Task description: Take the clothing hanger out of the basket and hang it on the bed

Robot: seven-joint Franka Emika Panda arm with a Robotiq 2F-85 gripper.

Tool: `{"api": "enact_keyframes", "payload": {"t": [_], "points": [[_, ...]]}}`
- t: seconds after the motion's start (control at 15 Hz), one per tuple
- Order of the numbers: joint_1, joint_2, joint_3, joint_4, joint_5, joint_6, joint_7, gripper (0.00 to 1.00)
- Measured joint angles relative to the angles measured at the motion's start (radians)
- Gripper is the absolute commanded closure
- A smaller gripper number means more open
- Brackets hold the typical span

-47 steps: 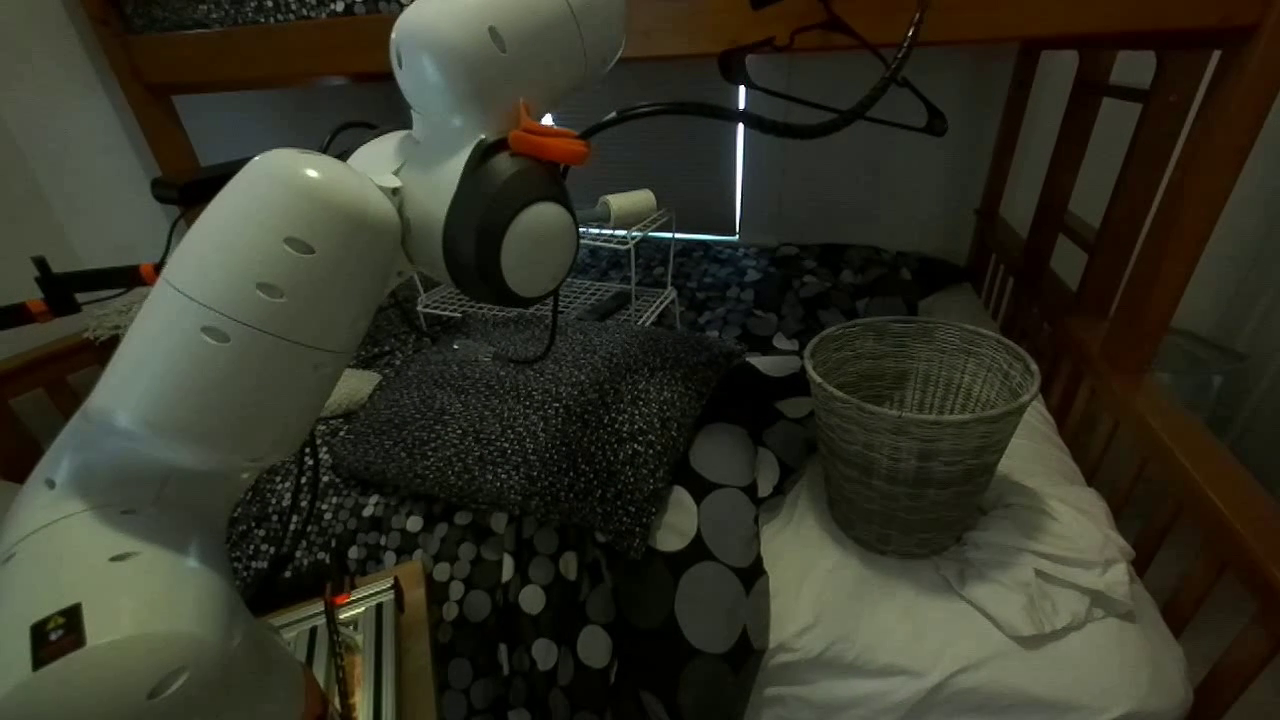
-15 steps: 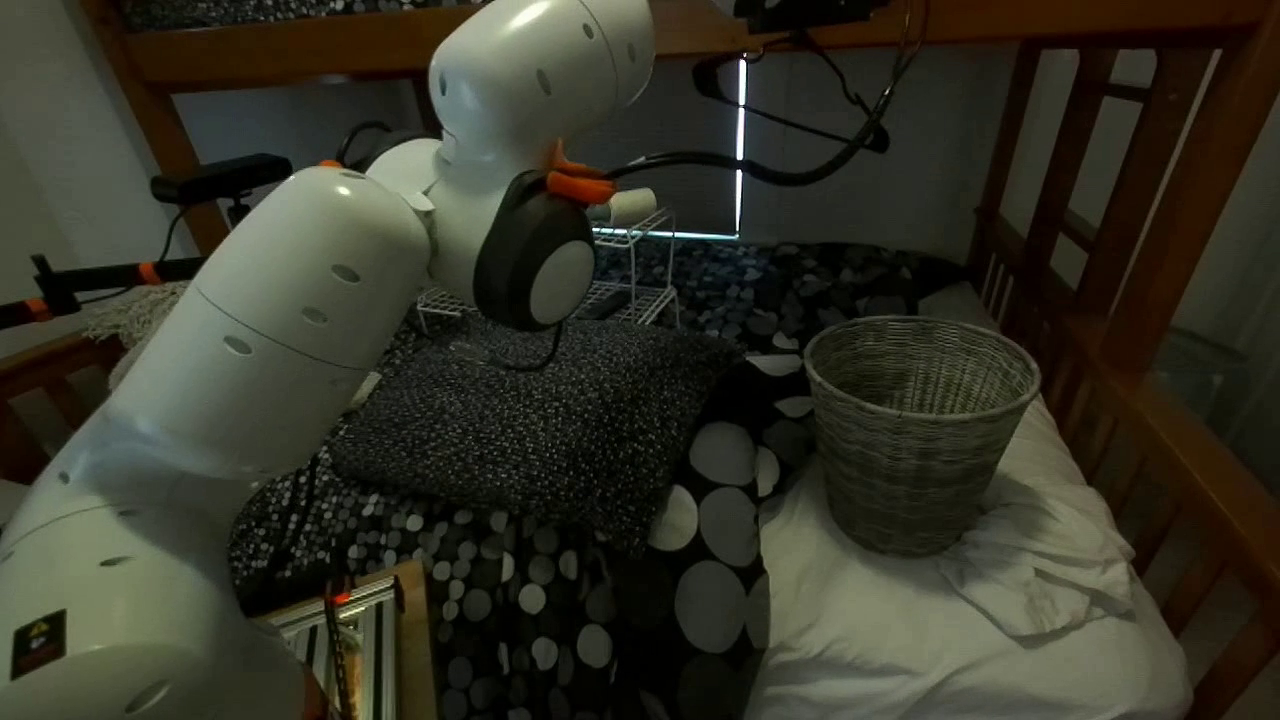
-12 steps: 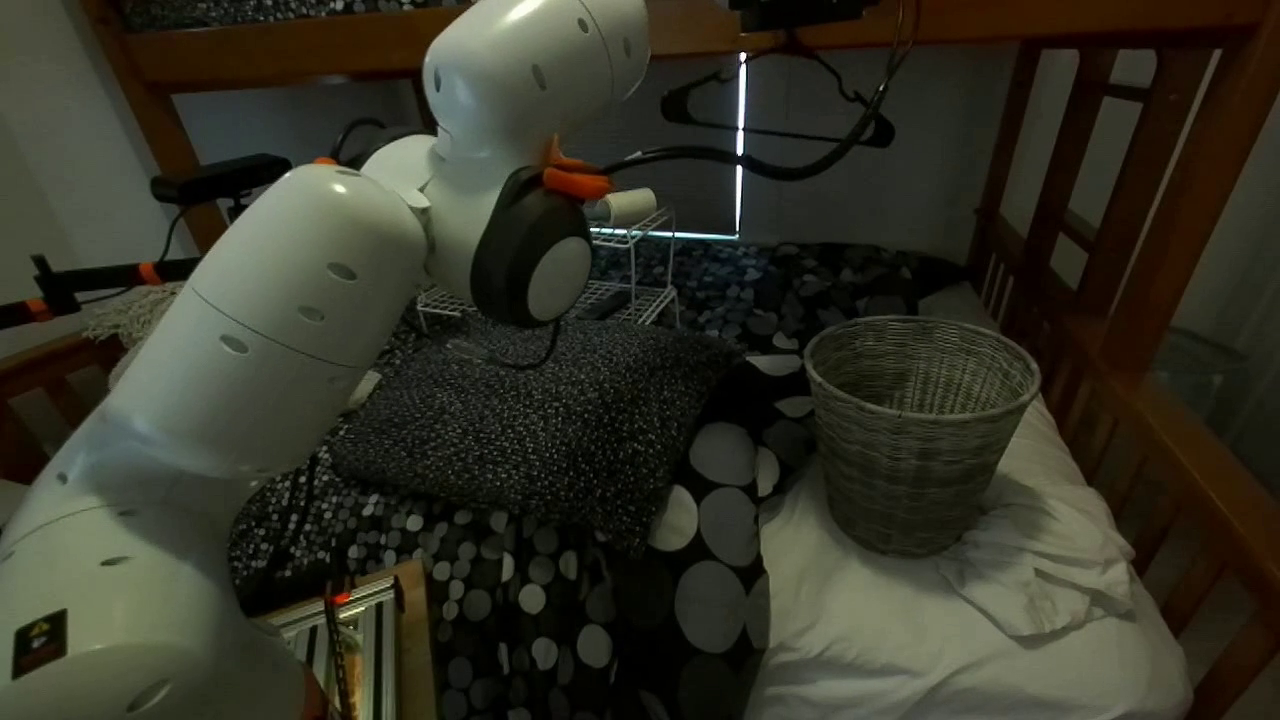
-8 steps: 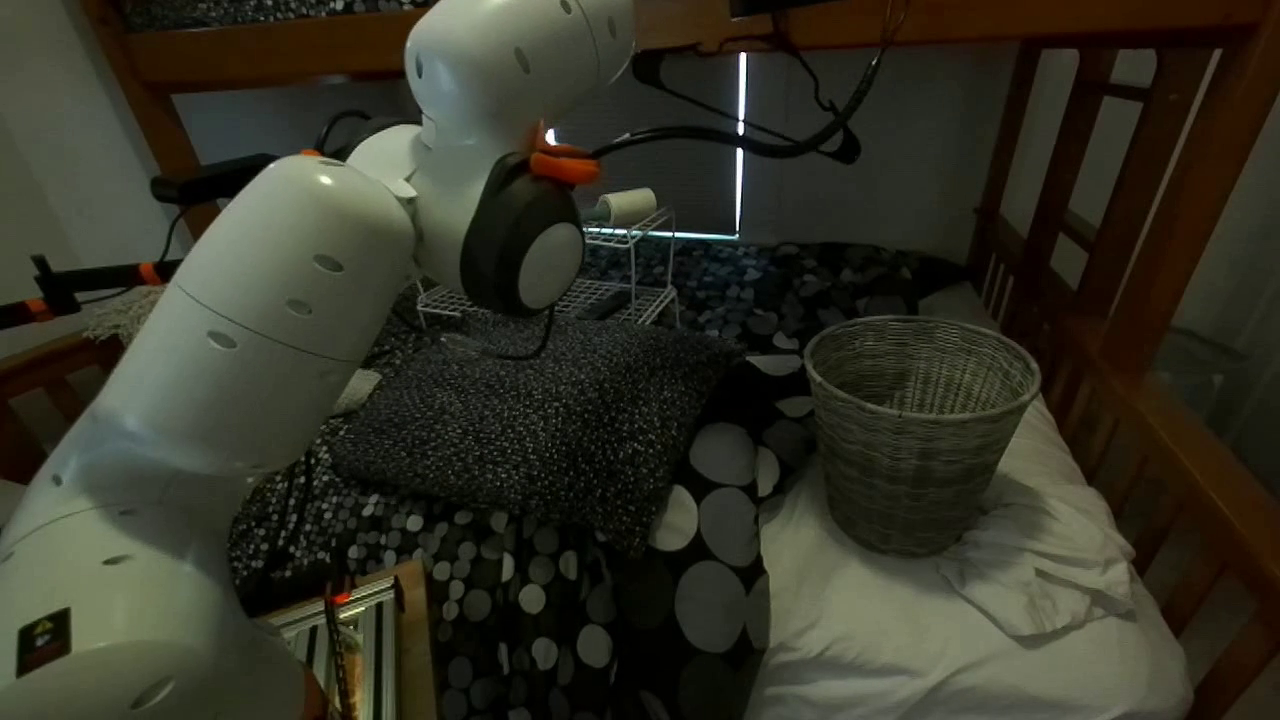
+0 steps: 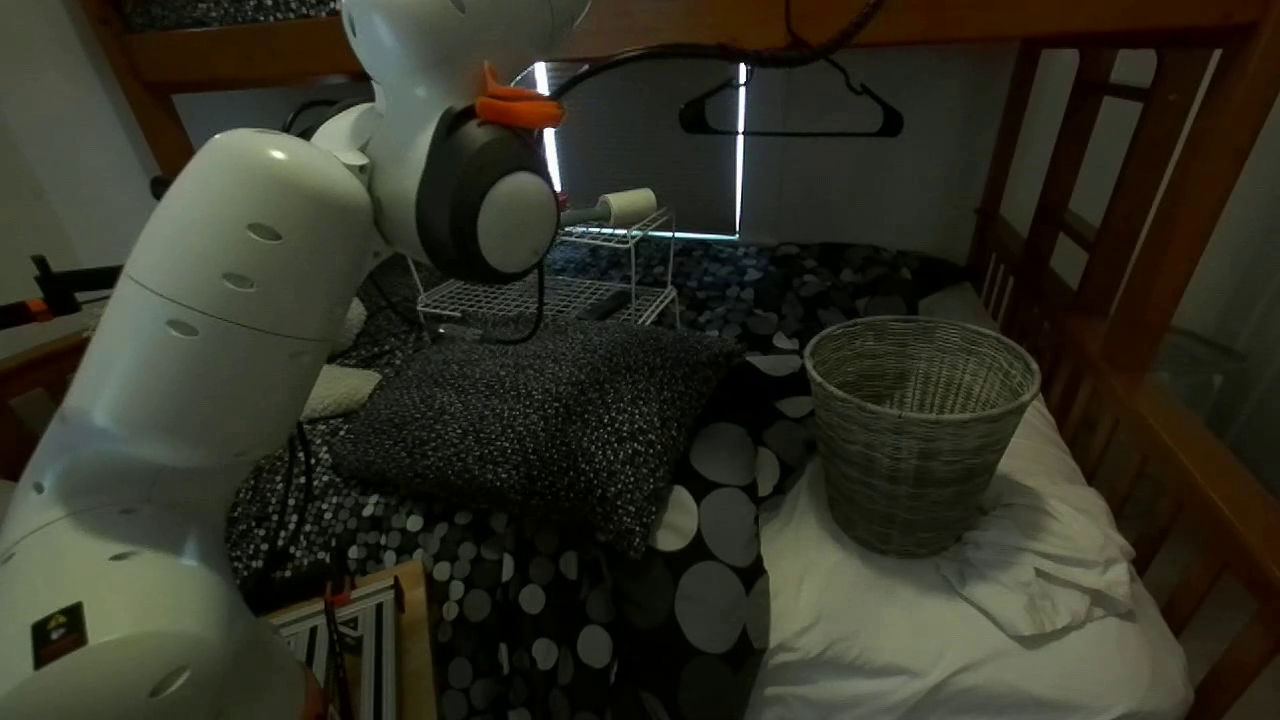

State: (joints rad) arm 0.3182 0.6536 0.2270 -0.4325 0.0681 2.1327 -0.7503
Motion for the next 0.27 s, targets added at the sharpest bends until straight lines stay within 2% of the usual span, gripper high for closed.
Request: {"api": "enact_keyframes", "payload": {"t": [0.27], "points": [[0.024, -0.027, -0.104, -0.001, -0.132, -0.059, 0.031, 0.00]]}}
